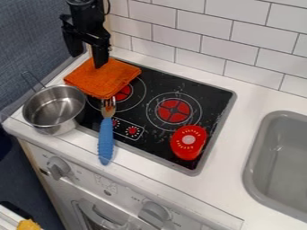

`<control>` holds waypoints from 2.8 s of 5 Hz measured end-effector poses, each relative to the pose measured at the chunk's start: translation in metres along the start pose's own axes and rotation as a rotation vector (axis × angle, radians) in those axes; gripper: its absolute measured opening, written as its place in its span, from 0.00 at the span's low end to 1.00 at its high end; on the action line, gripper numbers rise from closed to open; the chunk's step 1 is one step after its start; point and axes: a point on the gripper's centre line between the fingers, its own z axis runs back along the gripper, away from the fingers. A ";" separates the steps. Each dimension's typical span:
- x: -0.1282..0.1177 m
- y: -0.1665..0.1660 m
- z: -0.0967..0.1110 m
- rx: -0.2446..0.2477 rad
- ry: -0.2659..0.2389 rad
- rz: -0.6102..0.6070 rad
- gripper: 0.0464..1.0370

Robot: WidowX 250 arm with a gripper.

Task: Move the pot to the right side of the right burner

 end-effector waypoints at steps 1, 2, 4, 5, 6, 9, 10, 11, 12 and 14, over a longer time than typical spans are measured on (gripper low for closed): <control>-0.004 -0.004 -0.012 -0.020 0.029 0.002 0.96; -0.016 -0.014 -0.019 -0.050 0.057 -0.005 0.96; -0.042 -0.029 0.005 -0.087 0.027 -0.003 0.96; -0.066 -0.035 -0.002 -0.093 0.062 -0.043 0.96; -0.092 -0.043 -0.019 -0.084 0.127 -0.111 0.96; -0.102 -0.049 -0.029 -0.085 0.131 -0.155 0.62; -0.103 -0.051 -0.030 -0.090 0.130 -0.160 0.32; -0.103 -0.050 -0.031 -0.083 0.127 -0.150 0.11; -0.102 -0.049 -0.031 -0.078 0.129 -0.139 0.04; -0.084 -0.053 0.024 -0.102 -0.030 -0.070 0.03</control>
